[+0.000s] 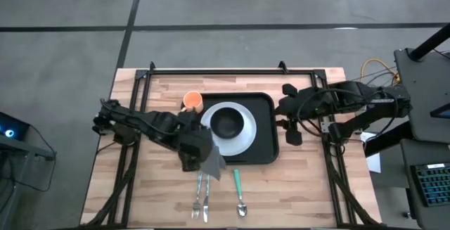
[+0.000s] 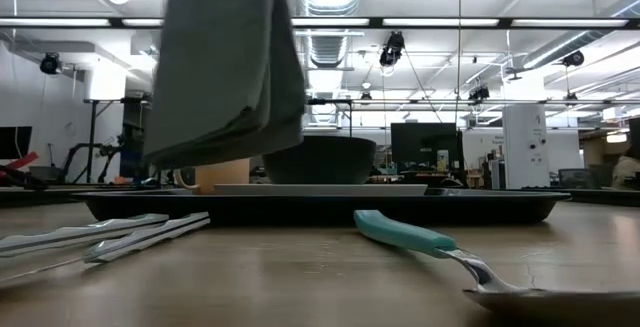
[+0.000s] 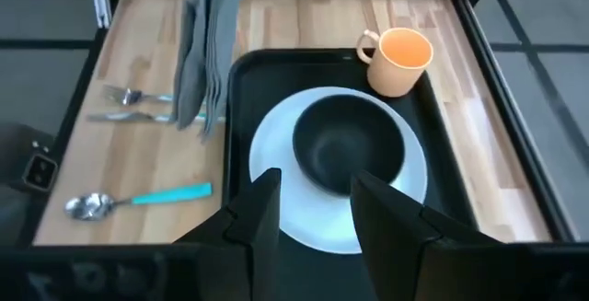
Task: Set up tray
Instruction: Put the gray napkin on the black serving tray to the right of the white plate
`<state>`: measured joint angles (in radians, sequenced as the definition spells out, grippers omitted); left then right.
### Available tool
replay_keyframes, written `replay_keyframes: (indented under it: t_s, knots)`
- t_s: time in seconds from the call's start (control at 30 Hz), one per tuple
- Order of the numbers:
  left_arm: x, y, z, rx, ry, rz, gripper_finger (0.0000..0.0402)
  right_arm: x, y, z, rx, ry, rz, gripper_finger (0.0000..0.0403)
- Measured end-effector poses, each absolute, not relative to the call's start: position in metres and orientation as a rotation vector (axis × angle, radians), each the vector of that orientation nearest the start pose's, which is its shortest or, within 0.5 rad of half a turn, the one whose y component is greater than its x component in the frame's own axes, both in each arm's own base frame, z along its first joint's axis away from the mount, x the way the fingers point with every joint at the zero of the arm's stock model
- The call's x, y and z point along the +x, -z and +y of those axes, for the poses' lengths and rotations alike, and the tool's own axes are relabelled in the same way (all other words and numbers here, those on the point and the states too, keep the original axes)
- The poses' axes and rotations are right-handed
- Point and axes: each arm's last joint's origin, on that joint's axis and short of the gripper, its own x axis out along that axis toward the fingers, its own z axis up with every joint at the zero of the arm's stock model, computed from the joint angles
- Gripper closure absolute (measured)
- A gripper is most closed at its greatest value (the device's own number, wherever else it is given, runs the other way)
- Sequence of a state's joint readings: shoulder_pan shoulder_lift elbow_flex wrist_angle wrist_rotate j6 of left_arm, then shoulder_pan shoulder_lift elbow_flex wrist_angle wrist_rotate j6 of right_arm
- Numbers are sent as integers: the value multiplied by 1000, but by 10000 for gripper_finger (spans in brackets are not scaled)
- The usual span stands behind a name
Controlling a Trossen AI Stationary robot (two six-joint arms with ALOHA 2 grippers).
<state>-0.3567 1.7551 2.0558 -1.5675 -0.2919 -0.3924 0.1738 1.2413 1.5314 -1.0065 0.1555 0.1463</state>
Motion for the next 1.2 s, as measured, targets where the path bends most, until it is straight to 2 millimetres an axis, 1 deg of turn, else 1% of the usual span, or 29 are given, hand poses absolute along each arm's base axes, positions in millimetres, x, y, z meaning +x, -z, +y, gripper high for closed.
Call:
replay_keyframes:
  t_s: [0.07,0.17,0.27,0.43,0.57,0.7,0.77,0.9,1.03,1.2]
  knots:
    - [308,-399,-96,122,-212,1152,402,222,-417,35,15,27,717,280]
    - [326,-395,-85,191,-209,1131,402,219,-419,34,-22,28,704,280]
    - [341,-393,-69,193,-231,1126,402,218,-420,33,-21,49,698,276]
    - [363,-387,-49,209,-256,1136,401,227,-413,33,-59,41,695,245]
    - [377,-391,-39,172,-286,1103,401,239,-402,29,-84,53,683,212]
    - [382,-401,-36,163,-285,1025,401,245,-393,22,-96,98,671,195]
    - [382,-403,-37,158,-258,992,401,246,-389,19,-105,104,664,191]
    - [378,-410,-37,146,-254,965,401,249,-389,16,-119,105,587,190]
    - [378,-411,-37,145,-256,960,401,257,-383,17,-138,95,526,190]
    - [378,-410,-36,140,-296,956,401,269,-374,17,-106,107,538,190]
